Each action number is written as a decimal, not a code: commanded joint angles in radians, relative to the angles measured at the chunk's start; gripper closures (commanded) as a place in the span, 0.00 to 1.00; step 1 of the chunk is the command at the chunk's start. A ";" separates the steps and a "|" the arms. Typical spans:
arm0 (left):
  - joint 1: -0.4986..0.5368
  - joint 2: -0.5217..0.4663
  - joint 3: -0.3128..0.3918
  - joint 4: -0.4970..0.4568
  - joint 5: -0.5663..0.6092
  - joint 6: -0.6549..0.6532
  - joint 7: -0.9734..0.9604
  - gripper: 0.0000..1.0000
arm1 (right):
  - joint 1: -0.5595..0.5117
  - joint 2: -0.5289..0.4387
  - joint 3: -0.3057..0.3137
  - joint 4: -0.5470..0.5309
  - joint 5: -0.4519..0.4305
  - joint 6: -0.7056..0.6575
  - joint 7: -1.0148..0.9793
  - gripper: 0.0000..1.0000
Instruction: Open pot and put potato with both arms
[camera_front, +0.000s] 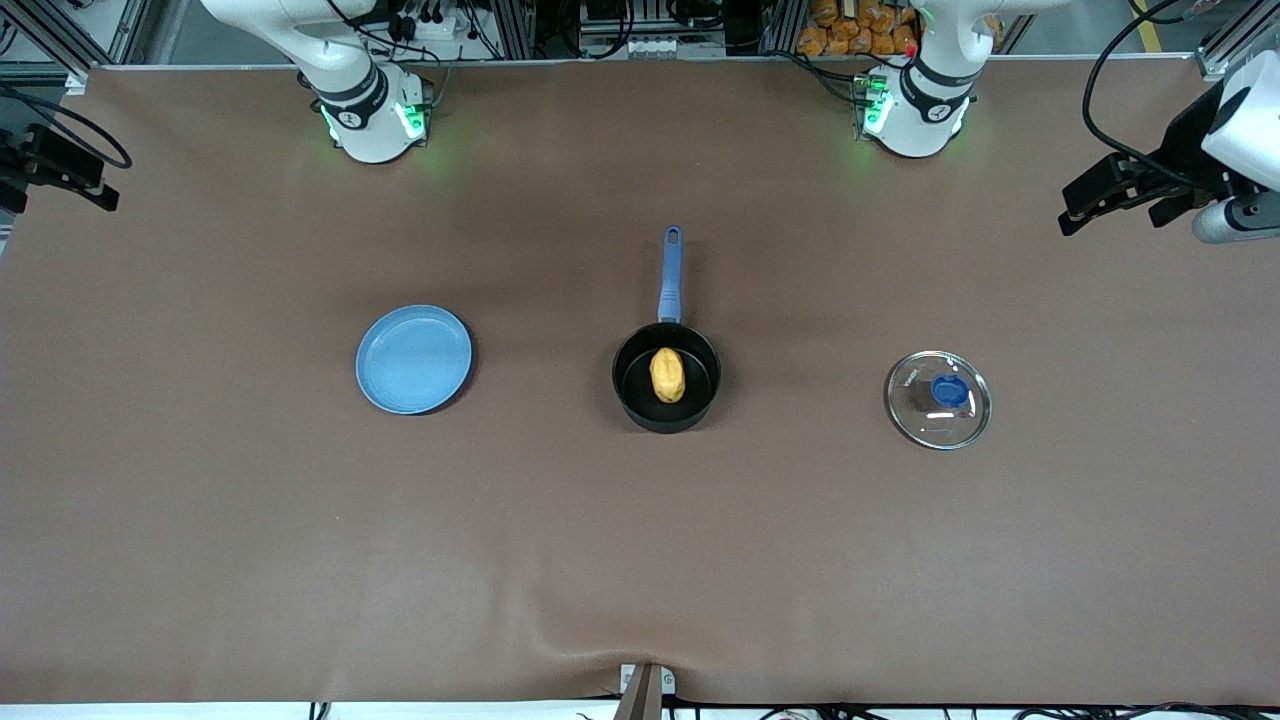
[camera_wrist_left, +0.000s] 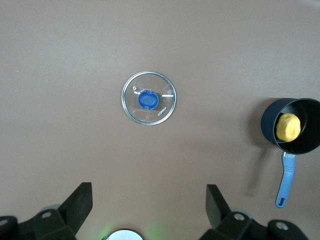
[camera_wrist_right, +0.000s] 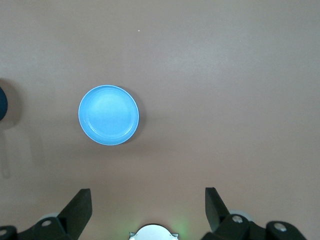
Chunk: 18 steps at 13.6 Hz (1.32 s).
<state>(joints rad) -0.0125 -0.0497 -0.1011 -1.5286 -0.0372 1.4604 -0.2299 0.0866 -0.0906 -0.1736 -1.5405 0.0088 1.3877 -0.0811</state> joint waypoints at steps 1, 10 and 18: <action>0.002 -0.030 0.009 -0.019 0.008 -0.015 0.014 0.00 | -0.051 -0.015 0.017 -0.032 -0.006 0.008 -0.022 0.00; 0.003 -0.038 0.007 -0.019 0.040 -0.003 0.023 0.00 | -0.062 -0.021 0.115 -0.026 -0.015 0.011 -0.006 0.00; 0.003 -0.032 0.008 -0.002 0.042 -0.009 0.015 0.00 | -0.050 -0.005 0.114 -0.009 -0.027 0.016 -0.006 0.00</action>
<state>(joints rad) -0.0100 -0.0629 -0.0948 -1.5284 -0.0172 1.4552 -0.2289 0.0473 -0.0908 -0.0736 -1.5542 -0.0012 1.4021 -0.0885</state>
